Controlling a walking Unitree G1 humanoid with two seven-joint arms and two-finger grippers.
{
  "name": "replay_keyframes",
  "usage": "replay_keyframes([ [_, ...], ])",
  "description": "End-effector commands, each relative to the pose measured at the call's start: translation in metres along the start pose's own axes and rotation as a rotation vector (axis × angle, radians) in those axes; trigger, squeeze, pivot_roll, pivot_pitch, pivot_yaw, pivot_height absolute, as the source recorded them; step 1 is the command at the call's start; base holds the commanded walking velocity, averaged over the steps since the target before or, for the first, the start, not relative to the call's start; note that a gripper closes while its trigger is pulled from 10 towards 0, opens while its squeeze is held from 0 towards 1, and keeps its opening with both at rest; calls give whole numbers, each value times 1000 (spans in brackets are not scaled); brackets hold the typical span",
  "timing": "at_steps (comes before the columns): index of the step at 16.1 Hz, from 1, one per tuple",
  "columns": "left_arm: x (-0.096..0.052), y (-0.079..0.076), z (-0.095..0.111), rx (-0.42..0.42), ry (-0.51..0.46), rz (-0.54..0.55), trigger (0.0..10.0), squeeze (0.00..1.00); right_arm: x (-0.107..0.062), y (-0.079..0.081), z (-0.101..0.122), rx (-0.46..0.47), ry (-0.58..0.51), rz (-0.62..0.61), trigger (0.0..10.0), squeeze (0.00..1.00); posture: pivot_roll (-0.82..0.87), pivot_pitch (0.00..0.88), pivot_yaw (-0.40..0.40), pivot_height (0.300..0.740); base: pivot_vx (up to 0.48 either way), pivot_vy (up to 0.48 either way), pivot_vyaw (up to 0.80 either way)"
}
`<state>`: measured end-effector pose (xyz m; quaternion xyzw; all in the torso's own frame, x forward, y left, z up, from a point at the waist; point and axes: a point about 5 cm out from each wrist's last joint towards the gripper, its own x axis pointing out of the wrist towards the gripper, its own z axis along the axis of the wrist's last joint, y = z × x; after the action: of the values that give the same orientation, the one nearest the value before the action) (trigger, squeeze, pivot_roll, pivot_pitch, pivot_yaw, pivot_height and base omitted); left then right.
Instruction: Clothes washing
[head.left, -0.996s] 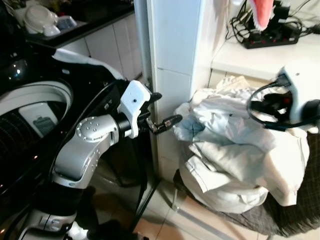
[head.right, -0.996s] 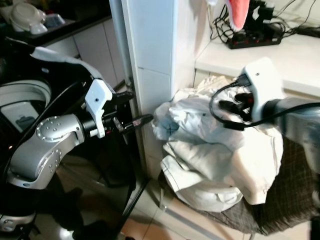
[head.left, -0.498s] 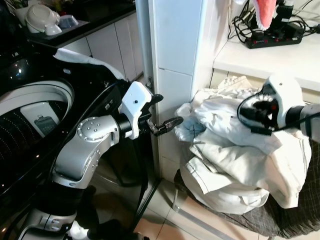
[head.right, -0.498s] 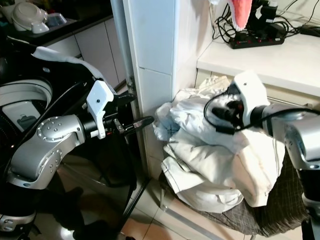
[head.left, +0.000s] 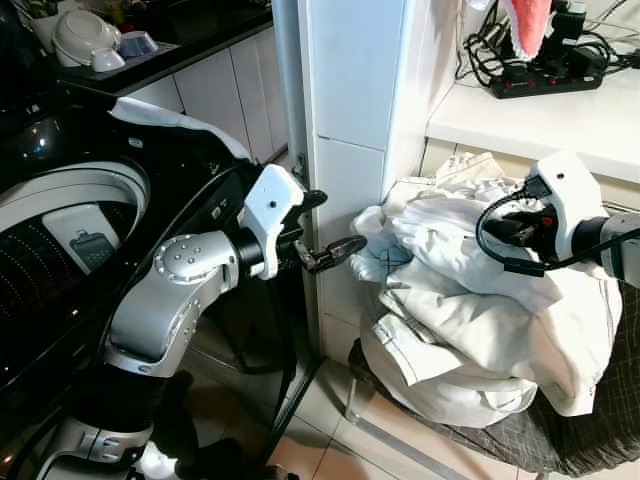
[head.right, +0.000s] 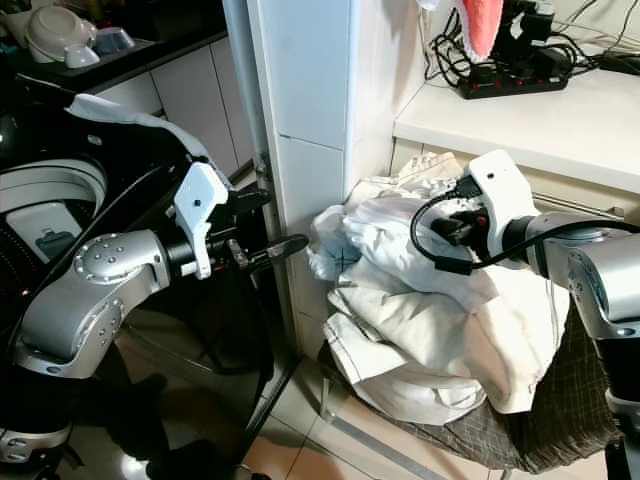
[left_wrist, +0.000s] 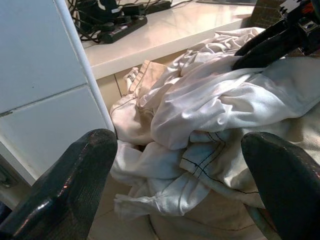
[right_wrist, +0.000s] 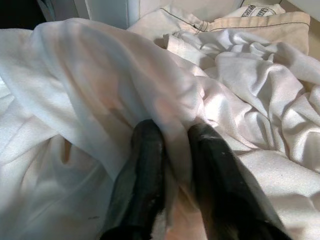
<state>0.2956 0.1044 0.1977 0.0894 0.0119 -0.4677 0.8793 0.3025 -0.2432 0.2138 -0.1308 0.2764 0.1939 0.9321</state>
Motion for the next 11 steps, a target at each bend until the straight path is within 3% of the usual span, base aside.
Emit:
replay_keyframes([
  [1, 0, -1, 4, 24, 8, -8, 10000, 0, -4, -2, 6, 13, -28, 3, 0, 0, -77, 0, 79, 740, 0, 0, 0],
  [7, -1, -2, 3, 19, 9, -21, 10000, 0, -11, -4, 15, 48, -78, 28, 0, 0, -82, 0, 81, 740, 0, 0, 0],
  [10, 0, -3, 3, 15, 4, -28, 10000, 0, -23, -8, 30, 83, -153, 43, 0, 0, -90, 0, 82, 740, 0, 0, 0],
  [11, 1, -4, 4, 15, -3, -29, 10000, 0, -31, -7, 44, 118, -228, 73, 0, 0, -91, 0, 82, 740, 0, 0, 0],
])
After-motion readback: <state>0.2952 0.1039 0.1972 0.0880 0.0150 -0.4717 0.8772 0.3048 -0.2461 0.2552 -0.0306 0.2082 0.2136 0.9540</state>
